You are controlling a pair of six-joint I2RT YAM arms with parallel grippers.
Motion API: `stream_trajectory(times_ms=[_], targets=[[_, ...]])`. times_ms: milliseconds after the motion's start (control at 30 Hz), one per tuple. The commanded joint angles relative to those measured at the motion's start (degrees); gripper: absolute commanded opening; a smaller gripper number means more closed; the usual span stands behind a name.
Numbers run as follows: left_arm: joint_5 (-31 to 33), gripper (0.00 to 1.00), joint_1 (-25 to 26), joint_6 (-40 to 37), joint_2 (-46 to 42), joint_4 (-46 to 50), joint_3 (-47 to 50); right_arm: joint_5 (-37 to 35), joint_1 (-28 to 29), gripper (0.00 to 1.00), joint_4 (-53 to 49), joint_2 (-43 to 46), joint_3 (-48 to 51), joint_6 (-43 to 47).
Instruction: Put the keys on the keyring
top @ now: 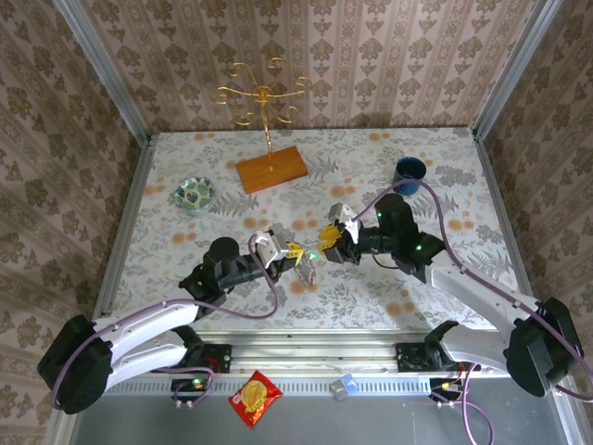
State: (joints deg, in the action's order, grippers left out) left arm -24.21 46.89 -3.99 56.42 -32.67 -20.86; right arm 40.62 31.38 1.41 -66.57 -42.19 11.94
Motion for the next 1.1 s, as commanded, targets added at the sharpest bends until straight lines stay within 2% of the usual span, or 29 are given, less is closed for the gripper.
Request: stream_trajectory(times_ms=[0, 633, 900, 1067], targets=[[-2.23, 0.0, 0.19, -1.15, -0.87, -6.04, 0.62, 4.54, 1.17, 0.31, -1.45, -2.24, -3.17, 0.87], [-3.57, 0.0, 0.29, -0.4, -0.17, -8.61, 1.29, 5.87, 2.94, 0.16, 2.43, -5.94, -3.77, -0.19], [-3.82, 0.0, 0.48, 0.04, -0.25, -9.16, 1.61, 5.56, 2.99, 0.15, 3.34, -5.5, -3.51, -0.44], [-4.09, 0.0, 0.48, 0.21, -0.24, -9.65, 1.79, 7.39, 3.0, 0.05, 3.51, -6.22, -4.01, -0.92]])
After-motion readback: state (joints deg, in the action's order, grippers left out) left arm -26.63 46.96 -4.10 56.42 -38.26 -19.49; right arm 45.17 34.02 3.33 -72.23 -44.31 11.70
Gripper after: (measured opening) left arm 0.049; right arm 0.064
